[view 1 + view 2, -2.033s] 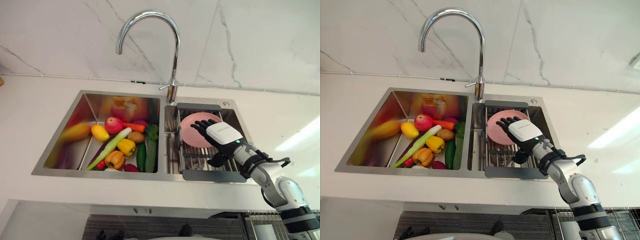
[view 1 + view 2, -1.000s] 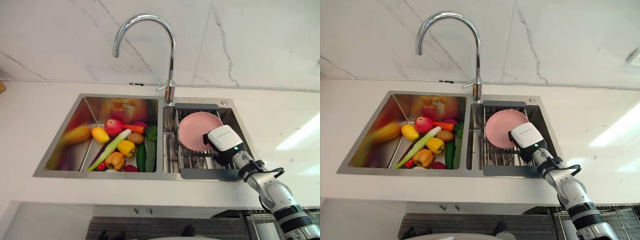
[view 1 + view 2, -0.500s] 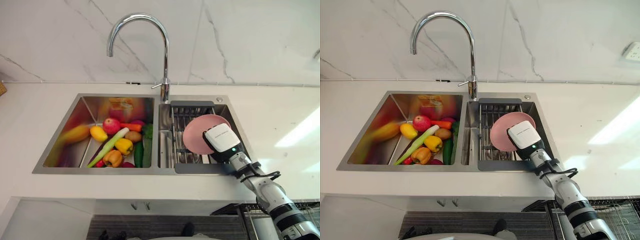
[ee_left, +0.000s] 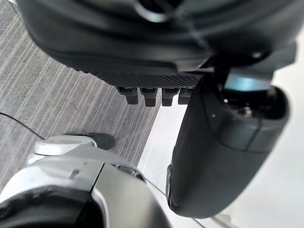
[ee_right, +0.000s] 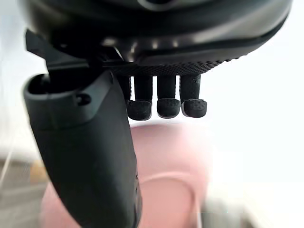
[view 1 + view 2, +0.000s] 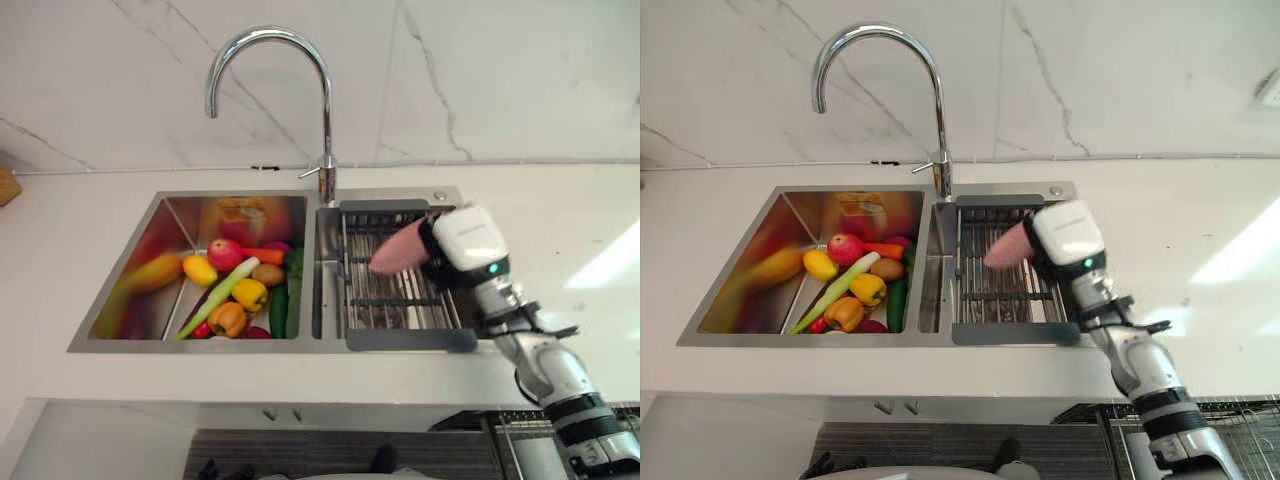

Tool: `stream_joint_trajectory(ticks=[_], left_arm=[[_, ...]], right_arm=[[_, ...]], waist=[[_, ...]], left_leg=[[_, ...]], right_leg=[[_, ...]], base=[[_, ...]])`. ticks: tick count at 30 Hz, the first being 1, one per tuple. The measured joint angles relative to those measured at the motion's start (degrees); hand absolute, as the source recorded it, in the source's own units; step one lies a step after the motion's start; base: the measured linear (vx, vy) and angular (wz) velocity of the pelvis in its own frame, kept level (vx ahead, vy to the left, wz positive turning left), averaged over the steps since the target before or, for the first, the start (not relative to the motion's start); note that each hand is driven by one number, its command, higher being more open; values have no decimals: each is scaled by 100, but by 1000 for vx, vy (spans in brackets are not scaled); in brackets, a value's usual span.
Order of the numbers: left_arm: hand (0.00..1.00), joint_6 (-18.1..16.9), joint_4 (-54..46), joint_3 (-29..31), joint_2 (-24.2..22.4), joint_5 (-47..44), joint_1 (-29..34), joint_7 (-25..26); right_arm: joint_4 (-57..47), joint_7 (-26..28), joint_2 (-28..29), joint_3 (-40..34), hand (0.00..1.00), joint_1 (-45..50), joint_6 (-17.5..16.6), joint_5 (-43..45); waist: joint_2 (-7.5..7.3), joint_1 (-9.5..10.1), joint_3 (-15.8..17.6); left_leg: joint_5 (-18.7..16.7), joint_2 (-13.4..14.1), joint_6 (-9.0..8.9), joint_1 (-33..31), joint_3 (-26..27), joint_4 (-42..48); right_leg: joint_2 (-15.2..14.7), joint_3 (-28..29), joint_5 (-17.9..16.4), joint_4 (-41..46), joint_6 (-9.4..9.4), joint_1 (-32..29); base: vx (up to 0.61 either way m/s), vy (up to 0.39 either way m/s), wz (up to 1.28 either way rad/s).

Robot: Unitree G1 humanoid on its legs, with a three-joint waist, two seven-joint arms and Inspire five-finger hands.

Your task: Walk over to the sink, pick up the cup, carry it to the dishwasher, place the cup inside the dishwasher, then close the dishwasher door

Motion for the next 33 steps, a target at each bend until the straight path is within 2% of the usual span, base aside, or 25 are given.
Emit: stream_joint_trajectory(ticks=[3,6,8,10,17,21,22,27,30,33], left_arm=[[100,-23,-1,1,-65,87,-3,9],[100,-89,-1,3,-98,89,-11,47],[100,-100,0,27,-100,90,-21,70],[100,-99,4,96,-119,90,-19,70],[100,-99,9,155,-132,89,-16,73],[100,-100,9,160,-134,88,-16,80],[100,-102,9,162,-134,88,-16,80],[100,-108,9,216,-133,86,-16,87],[100,-107,9,218,-129,83,-17,108],[100,-105,9,217,-128,79,-18,120]], right_arm=[[-546,-70,-4,-340,0,-363,-203,357],[-843,-116,2,-375,0,-450,-364,445],[-1048,-42,17,-364,0,-448,-566,465],[-1153,86,21,-358,0,-448,-630,503],[-1172,486,27,-357,0,-447,-671,530],[-1204,515,28,-368,0,-447,-563,915],[-1216,515,32,-377,100,-447,-529,962],[-1267,571,394,-650,100,-394,-91,1490],[-1369,885,545,-768,100,-118,109,1733],[-1389,1211,660,-767,100,188,149,1741]], waist=[[-9,50,0],[-52,93,-19],[-113,118,-24],[-146,130,-39],[-186,136,-62],[-201,134,-61],[-206,133,-59],[-253,129,-57],[-269,131,-65],[-273,127,-63]], left_leg=[[-15,4,-1,76,20,-24],[-25,-13,10,105,40,-42],[-28,-30,16,116,58,-53],[-30,-45,20,121,68,-56],[-29,-45,19,153,88,-95],[-28,-52,20,177,104,-125],[-28,-53,20,179,104,-129],[-28,-65,21,211,131,-164],[-29,-71,24,221,145,-165],[-31,-71,26,230,160,-165]], right_leg=[[11,38,3,0,1,58],[1,66,11,0,12,72],[-15,88,20,0,25,72],[-30,100,26,0,32,70],[-23,118,26,0,33,68],[-24,128,26,0,34,70],[-24,128,26,0,34,70],[-27,156,28,1,38,70],[-30,172,29,1,40,70],[-29,188,30,1,41,70]], base=[[42,45,-3],[18,64,-4],[-3,68,-3],[-11,62,-2],[-6,32,-2],[9,38,-2],[15,45,0],[8,33,-2],[1,40,-3],[0,12,-1]])
